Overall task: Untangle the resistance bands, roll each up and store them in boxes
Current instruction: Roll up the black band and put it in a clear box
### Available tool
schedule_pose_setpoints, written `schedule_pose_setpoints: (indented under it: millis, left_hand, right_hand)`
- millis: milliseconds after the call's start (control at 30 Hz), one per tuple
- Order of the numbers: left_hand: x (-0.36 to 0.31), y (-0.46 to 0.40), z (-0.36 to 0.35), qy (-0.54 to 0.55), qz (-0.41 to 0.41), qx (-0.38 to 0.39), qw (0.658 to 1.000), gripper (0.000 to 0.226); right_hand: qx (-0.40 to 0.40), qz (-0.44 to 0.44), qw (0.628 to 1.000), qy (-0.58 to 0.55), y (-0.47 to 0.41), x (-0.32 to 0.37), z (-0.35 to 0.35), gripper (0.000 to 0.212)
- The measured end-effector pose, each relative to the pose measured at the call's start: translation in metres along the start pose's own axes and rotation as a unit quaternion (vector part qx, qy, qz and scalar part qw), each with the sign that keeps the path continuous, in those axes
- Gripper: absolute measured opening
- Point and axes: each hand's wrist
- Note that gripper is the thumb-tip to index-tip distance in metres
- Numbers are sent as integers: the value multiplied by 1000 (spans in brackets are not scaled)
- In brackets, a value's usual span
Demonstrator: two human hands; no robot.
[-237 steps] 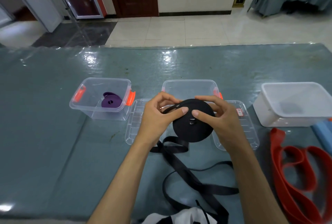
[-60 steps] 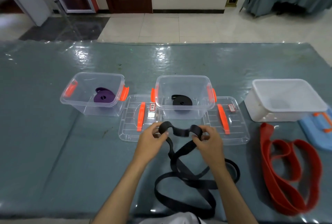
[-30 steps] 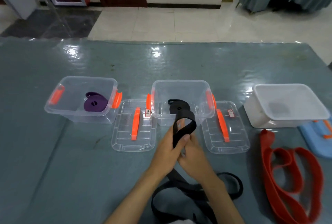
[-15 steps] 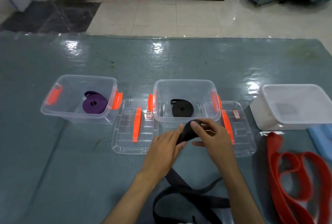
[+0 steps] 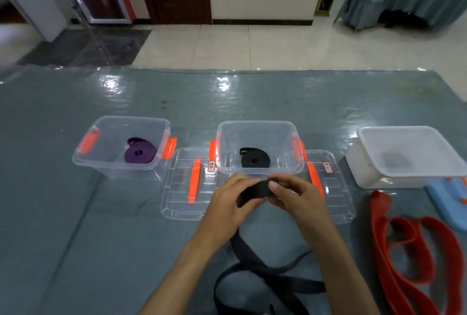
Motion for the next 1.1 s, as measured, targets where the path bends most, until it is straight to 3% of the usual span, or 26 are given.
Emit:
schedule_pose_setpoints:
  millis: [100,233,367,533,733,933,1100]
  left_hand:
    - [-9,9,-1,56,9,-61,997,38]
    - [-26,14,-5,146,37,-142,978,26]
    - [-32,20,-15,178,48,-182,966,21]
    - [-35,25,-16,165,41,-121,978,38]
    - [-37,21,-4,167,67,-83,980,39]
    - [-49,16,5,243,64,-91,964,33]
    - [-54,10,10,278,55,-80,956,34]
  right_hand:
    - [1,-26,997,-69,11,3,-1,19]
    - [32,-60,996,-56,27,1,-11,15]
    - [34,-53,996,-62,34,-1,-21,29]
    - [46,-44,987,-145,40,-6,-18,24]
    - [39,-16,997,-58,45,-4,-14,23]
    - [46,136,989,24,42,11,-5,44]
    - [39,197,980,-10,40,17,-6,31]
Point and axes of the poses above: each hand's wrist, its own y-axis away from the middle knuckle, its own z-axis out of the back of the hand, x = y × z, and after that the axes turned 2 degrees about x, right-handed
